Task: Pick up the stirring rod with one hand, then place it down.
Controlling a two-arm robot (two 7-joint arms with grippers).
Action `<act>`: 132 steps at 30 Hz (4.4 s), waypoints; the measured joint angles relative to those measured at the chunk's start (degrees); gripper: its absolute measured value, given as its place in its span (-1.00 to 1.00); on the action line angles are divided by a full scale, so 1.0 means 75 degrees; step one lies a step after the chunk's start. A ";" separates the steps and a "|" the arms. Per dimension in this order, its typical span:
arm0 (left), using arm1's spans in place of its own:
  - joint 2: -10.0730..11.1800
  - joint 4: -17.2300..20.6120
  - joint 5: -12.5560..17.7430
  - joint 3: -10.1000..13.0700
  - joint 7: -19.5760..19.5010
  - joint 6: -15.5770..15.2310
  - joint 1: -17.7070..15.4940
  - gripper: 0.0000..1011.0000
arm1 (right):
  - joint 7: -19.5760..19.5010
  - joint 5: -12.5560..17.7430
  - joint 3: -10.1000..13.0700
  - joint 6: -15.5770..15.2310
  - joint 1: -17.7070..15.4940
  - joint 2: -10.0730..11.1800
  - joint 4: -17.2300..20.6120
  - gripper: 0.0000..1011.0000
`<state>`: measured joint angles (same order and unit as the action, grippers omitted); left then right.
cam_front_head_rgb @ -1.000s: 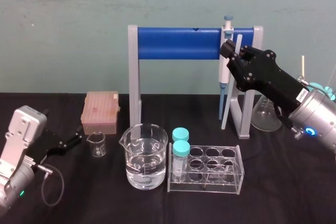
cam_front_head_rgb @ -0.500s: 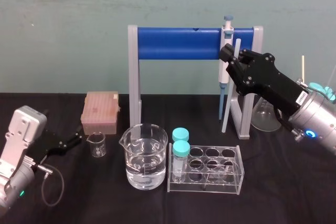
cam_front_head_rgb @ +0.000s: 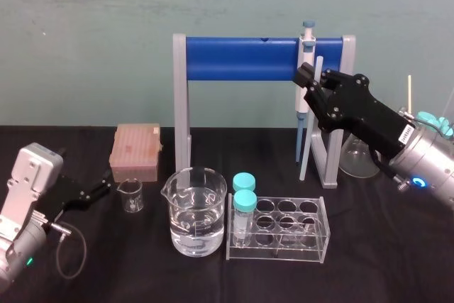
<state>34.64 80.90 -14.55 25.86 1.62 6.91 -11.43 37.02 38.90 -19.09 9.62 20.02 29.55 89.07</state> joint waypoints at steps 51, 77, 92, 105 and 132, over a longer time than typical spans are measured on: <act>0.0000 0.0000 0.0000 0.0000 0.0000 0.0000 0.0000 0.98 | 0.0310 -0.0458 -0.0702 0.0005 0.0106 -0.0473 -0.1763 -0.86; 0.0000 0.0000 0.0000 0.0000 0.0000 0.0000 0.0000 0.98 | 0.0013 -0.0806 -0.0725 -0.0099 0.0003 -0.0761 -0.2242 -0.86; 0.0000 0.0000 0.0000 0.0000 0.0000 0.0000 0.0000 0.98 | 0.0005 -0.0819 -0.0717 -0.0101 -0.0001 -0.0764 -0.2247 -0.80; 0.0000 0.0000 0.0000 0.0000 0.0000 0.0000 0.0000 0.98 | 0.0004 -0.0814 -0.0717 -0.0101 0.0001 -0.0757 -0.2243 0.01; 0.0000 0.0000 0.0000 0.0000 0.0000 0.0000 0.0000 0.98 | -0.4206 -0.2315 0.0620 -0.1473 -0.0973 -0.0829 -0.1523 0.98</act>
<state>34.64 80.90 -14.55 25.86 1.62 6.91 -11.43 5.47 21.54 -14.44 -1.42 12.72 23.33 77.65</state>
